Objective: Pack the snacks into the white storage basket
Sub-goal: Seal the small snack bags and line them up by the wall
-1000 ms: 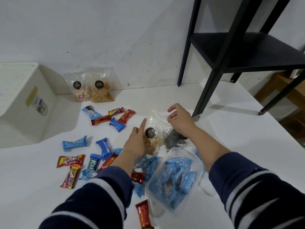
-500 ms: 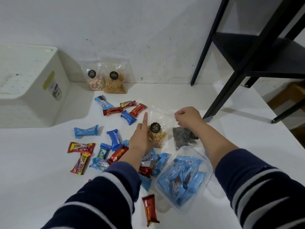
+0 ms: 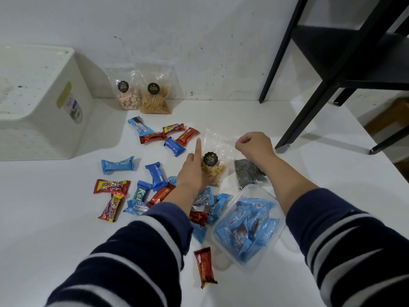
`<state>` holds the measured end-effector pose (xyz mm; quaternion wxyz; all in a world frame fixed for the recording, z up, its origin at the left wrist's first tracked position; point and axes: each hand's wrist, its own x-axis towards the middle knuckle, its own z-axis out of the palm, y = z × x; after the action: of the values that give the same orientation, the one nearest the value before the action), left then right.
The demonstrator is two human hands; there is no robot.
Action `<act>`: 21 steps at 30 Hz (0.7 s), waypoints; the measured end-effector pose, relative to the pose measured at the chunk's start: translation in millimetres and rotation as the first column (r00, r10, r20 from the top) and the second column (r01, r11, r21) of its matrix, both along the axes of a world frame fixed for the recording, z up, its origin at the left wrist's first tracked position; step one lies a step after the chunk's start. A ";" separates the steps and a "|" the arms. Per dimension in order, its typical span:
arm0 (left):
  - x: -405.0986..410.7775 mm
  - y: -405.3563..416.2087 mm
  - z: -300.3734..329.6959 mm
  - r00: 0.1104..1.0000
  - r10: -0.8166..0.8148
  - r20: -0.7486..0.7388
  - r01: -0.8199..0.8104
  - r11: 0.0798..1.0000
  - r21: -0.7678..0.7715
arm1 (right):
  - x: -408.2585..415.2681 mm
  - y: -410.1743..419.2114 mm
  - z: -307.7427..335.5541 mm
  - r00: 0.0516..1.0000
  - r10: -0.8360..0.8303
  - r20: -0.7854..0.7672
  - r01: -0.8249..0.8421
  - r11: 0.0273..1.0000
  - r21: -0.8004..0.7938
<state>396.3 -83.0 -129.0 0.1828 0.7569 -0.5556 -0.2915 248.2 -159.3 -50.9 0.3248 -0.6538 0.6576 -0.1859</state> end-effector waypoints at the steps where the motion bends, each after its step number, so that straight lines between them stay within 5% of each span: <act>1: 0.2 -0.2 0.1 1.000 -0.003 0.004 0.003 1.000 0.000 | 0.4 0.7 -0.6 1.000 0.002 0.008 -0.002 1.000 -0.006; 21: 0.3 2.2 6.9 0.997 -0.075 0.028 0.075 0.997 -0.016 | 8.2 -0.4 -2.9 0.999 0.048 0.020 -0.047 0.998 -0.029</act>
<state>396.6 -80.8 -122.1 0.1705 0.7379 -0.5884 -0.2832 256.4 -159.7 -53.8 0.3268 -0.6719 0.6357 -0.1942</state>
